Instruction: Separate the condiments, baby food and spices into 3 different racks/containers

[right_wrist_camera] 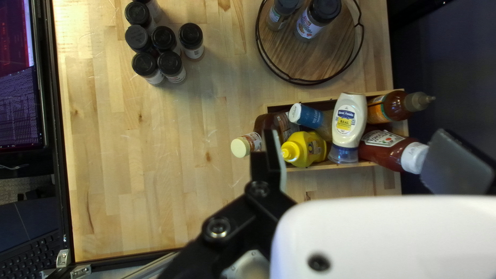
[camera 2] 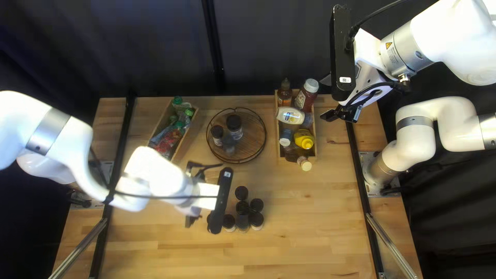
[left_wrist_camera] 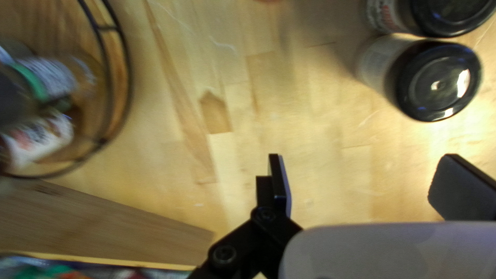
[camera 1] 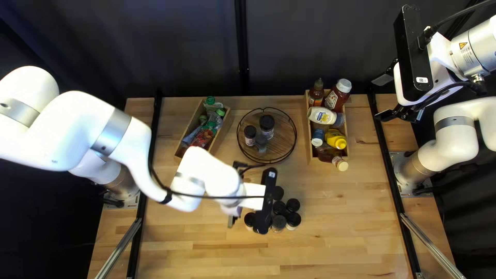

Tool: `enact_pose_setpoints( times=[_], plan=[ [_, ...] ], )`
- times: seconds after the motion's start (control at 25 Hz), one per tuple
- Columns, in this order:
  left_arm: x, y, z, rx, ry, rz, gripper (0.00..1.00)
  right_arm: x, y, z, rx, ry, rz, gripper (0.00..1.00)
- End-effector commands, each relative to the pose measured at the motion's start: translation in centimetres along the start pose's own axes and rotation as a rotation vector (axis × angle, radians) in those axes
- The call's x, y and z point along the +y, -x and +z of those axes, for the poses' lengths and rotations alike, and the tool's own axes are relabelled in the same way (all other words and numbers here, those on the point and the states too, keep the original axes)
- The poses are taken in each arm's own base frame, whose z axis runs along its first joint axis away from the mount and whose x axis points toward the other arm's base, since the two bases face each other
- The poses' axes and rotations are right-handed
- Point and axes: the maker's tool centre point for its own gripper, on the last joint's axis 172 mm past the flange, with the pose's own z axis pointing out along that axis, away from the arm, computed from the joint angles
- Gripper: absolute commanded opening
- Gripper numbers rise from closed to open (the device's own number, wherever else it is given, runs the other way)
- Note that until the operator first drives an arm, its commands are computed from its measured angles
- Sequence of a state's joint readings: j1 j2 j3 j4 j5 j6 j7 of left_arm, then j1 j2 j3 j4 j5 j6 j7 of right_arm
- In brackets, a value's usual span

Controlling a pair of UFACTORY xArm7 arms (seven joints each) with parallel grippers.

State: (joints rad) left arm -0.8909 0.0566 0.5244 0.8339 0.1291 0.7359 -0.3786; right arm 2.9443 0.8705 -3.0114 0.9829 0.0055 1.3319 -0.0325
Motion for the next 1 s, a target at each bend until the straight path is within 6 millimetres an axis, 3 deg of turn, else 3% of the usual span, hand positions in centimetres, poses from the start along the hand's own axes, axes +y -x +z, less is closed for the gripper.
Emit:
enact_pose_setpoints(
  times=[0.04,0.28,0.36,0.4,0.44,0.6,0.76,0.96,1.0],
  plan=[
    [2.6,-1.7,1.0,0.003,0.019,-0.092,1.0,0.0,0.0,0.0,0.0,0.0,0.0,1.0],
    [3.7,-4.5,2.0,-0.011,0.048,-0.137,1.0,0.0,0.0,0.0,0.0,0.0,0.0,1.0],
    [3.5,-4.8,2.0,-0.015,0.048,-0.151,0.91,0.0,0.0,0.0,0.0,0.0,0.0,1.0],
    [3.3,-4.8,1.9,-0.019,0.046,-0.165,0.6,0.0,0.0,0.0,0.0,0.0,0.0,1.0],
    [3.2,-4.7,1.9,-0.022,0.045,-0.172,0.09,0.0,0.0,0.0,0.0,0.0,0.0,1.0],
    [2.6,-3.9,1.0,-0.044,0.036,-0.197,0.02,0.0,0.0,0.0,0.0,0.0,0.0,1.0],
    [2.3,-3.6,-0.6,-0.061,0.029,-0.195,0.02,0.0,0.0,0.0,0.0,0.0,0.0,1.0],
    [0.6,-3.4,-4.7,-0.084,0.005,-0.195,0.03,0.0,0.0,0.0,0.0,0.0,0.0,1.0],
    [-0.3,-3.3,-6.3,-0.086,-0.006,-0.197,0.03,0.0,0.0,0.0,0.0,0.0,0.0,1.0]
  ],
)
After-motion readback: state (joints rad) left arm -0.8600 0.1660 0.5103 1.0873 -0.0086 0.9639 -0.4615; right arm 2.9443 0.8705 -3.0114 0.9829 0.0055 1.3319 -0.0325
